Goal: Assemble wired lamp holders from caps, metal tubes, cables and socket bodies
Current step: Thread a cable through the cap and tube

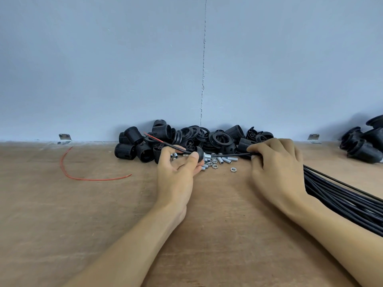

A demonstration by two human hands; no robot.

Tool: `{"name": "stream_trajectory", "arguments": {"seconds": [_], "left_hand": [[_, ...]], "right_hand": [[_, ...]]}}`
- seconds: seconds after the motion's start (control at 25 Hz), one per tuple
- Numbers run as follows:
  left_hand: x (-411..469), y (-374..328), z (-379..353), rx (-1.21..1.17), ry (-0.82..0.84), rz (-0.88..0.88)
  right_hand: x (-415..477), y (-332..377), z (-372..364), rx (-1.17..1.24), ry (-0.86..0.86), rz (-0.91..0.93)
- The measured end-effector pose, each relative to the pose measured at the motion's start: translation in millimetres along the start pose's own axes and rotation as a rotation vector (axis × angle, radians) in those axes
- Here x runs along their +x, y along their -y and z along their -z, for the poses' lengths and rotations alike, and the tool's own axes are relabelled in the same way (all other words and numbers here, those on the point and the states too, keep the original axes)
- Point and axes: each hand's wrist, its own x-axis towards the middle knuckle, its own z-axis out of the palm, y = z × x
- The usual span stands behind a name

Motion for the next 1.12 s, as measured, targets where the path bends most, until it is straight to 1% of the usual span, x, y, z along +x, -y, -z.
{"name": "stream_trajectory", "arguments": {"seconds": [0.08,0.16,0.2,0.32,0.36,0.56,0.68,0.72,0.8,0.88,1.04,1.12], "left_hand": [[-4.5,1.3,-2.6,-0.043,0.087,0.026],[-10.7,2.8,-6.4,-0.068,0.157,0.050],[-13.5,3.6,-7.7,-0.075,0.184,0.062],[-17.8,4.1,-9.5,-0.093,0.243,0.096],[-17.3,3.9,-9.3,-0.097,0.241,0.106],[-13.5,3.6,-8.0,-0.185,0.186,0.154],[-9.2,2.6,-3.9,-0.171,0.119,0.162],[-6.1,2.1,-1.4,-0.164,0.076,0.151],[-0.7,1.4,3.1,-0.131,0.019,0.120],[0.1,2.4,5.4,-0.036,0.039,0.096],[-4.2,9.8,5.0,0.322,0.117,0.016],[-4.5,12.8,5.0,0.410,0.143,-0.001]], "right_hand": [[-1.7,2.1,1.3,-0.096,-0.002,0.098],[-2.0,5.7,3.6,-0.113,-0.033,0.209],[-2.6,8.3,4.3,-0.076,-0.025,0.249],[-5.8,13.4,6.7,0.086,0.118,0.299],[-6.2,12.9,7.9,0.103,0.133,0.330],[-7.5,13.7,12.9,0.023,-0.039,0.473],[-2.0,7.8,8.8,-0.102,-0.119,0.408],[-0.3,4.1,7.3,-0.125,-0.122,0.384],[1.7,-2.7,5.3,-0.154,-0.067,0.323],[2.6,-6.2,3.0,-0.183,0.012,0.247],[5.1,-10.6,-1.2,-0.238,0.078,0.146],[4.7,-12.0,-1.7,-0.258,0.125,0.085]]}}
